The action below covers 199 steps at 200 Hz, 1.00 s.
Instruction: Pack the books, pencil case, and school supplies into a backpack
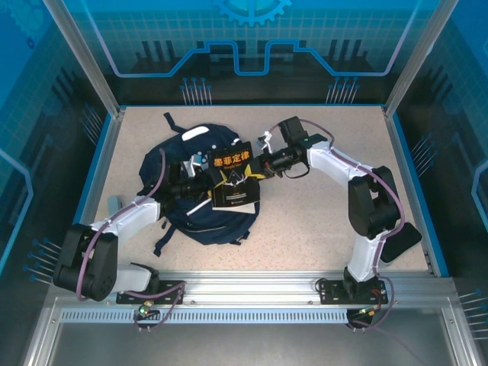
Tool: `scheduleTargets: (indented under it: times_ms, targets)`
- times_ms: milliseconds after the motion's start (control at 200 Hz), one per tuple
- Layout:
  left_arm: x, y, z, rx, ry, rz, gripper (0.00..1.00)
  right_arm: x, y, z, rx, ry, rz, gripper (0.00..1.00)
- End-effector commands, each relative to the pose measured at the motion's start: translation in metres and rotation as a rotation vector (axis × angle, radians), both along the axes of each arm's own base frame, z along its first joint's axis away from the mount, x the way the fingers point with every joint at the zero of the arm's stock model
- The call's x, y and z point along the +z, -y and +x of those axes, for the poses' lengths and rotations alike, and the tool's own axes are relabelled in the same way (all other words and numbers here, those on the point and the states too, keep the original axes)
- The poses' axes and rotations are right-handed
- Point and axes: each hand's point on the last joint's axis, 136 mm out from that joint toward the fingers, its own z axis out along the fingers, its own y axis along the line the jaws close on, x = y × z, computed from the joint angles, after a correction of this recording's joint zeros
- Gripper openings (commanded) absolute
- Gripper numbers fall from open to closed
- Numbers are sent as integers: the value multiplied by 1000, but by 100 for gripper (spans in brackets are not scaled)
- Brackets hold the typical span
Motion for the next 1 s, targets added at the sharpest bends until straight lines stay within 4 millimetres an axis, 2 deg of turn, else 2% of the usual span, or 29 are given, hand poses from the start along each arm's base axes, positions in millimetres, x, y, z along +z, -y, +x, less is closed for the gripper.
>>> scheduleTargets:
  times_ms: [0, 105, 210, 260, 355, 435, 510, 695, 745, 795, 810, 850, 885, 990]
  targets:
    - [31, 9, 2, -55, 117, -47, 42, -3, 5, 2, -8, 18, -5, 19]
    - [31, 9, 3, -55, 119, -48, 28, -1, 8, 2, -20, 25, -6, 32]
    - [29, 7, 6, -38, 105, -35, 15, 2, 17, 2, -52, 37, -33, 51]
    - [30, 5, 8, -20, 105, -25, 13, 3, 26, 3, -86, 44, -57, 56]
    - [40, -1, 12, 26, 132, -17, 11, 10, 55, 11, -216, 53, -61, 67]
    - [58, -5, 17, 69, 174, -26, 13, 19, 77, 15, -325, 52, -10, 75]
    - [81, -8, 23, 103, 233, -55, 12, 29, 86, 13, -381, 67, 48, 82]
    - [142, -18, 34, 209, 396, -144, 12, 64, 81, 2, -443, 119, 183, 99]
    - [156, -22, 36, 239, 428, -162, 12, 73, 78, 0, -460, 140, 216, 100]
    - [164, -27, 39, 279, 442, -174, 11, 91, 72, -2, -469, 180, 257, 100]
    - [168, -28, 39, 289, 449, -180, 11, 85, 71, -5, -473, 171, 252, 100]
    - [174, -32, 41, 322, 459, -192, 12, 89, 65, -9, -484, 186, 265, 100]
    - [179, -36, 42, 349, 464, -206, 12, 100, 58, -10, -487, 224, 293, 100]
    - [188, -48, 45, 439, 464, -245, 11, 115, 34, -18, -480, 236, 330, 100]
